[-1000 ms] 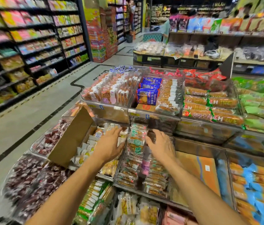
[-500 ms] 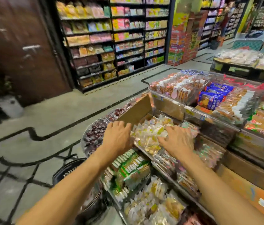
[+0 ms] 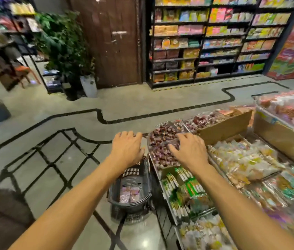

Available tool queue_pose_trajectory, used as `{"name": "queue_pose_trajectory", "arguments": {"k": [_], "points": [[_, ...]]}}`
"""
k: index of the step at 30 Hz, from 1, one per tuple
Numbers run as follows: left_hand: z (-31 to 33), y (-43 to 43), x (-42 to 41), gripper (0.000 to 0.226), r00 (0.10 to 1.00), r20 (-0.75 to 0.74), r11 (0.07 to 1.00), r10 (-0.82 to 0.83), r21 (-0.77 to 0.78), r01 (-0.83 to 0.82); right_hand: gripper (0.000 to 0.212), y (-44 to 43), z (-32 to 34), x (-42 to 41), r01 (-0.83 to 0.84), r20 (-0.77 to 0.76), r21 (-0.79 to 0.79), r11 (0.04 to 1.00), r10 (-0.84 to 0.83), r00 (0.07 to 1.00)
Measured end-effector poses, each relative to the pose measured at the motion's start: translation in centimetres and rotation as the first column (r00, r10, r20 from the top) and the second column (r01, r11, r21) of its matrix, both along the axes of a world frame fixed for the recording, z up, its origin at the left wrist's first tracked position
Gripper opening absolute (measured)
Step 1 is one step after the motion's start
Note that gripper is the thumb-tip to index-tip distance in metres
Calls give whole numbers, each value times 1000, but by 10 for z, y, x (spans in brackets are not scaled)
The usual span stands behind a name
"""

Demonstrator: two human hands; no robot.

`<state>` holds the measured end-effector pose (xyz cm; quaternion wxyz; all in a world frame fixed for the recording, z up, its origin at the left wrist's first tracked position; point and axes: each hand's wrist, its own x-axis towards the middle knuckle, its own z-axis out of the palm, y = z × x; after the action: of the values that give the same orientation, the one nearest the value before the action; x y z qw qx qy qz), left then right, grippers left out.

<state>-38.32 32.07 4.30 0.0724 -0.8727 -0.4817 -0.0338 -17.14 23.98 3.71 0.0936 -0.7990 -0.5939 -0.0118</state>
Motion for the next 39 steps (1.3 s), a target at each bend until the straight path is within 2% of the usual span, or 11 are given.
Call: {"name": "queue_pose_trajectory", "arguments": {"k": [7, 13, 18, 21, 31, 37, 39], "points": [[-31, 58, -56, 51, 995, -79, 998, 55, 20, -53, 59, 71, -12, -71, -57, 67, -65, 996, 62, 996], [-65, 116, -90, 57, 991, -49, 989, 124, -79, -128, 55, 130, -51, -97, -97, 70, -111, 989, 105, 992], [-118, 159, -97, 54, 974, -92, 949, 206, -226, -222, 52, 177, -108, -109, -107, -7, -190, 976, 108, 994], [-152, 191, -92, 54, 974, -109, 930, 199, -293, -222, 53, 212, -145, -110, -135, -41, -253, 958, 129, 991], [-246, 305, -74, 47, 950, -202, 840, 238, -448, -305, 57, 344, -258, -111, -242, -139, -437, 866, 201, 970], [-353, 351, -72, 50, 934, -285, 772, 214, -536, -341, 55, 385, -355, -120, -259, -181, -526, 810, 191, 965], [-398, 356, -71, 50, 924, -310, 724, 222, -582, -369, 56, 392, -395, -121, -245, -204, -576, 780, 153, 967]]}}
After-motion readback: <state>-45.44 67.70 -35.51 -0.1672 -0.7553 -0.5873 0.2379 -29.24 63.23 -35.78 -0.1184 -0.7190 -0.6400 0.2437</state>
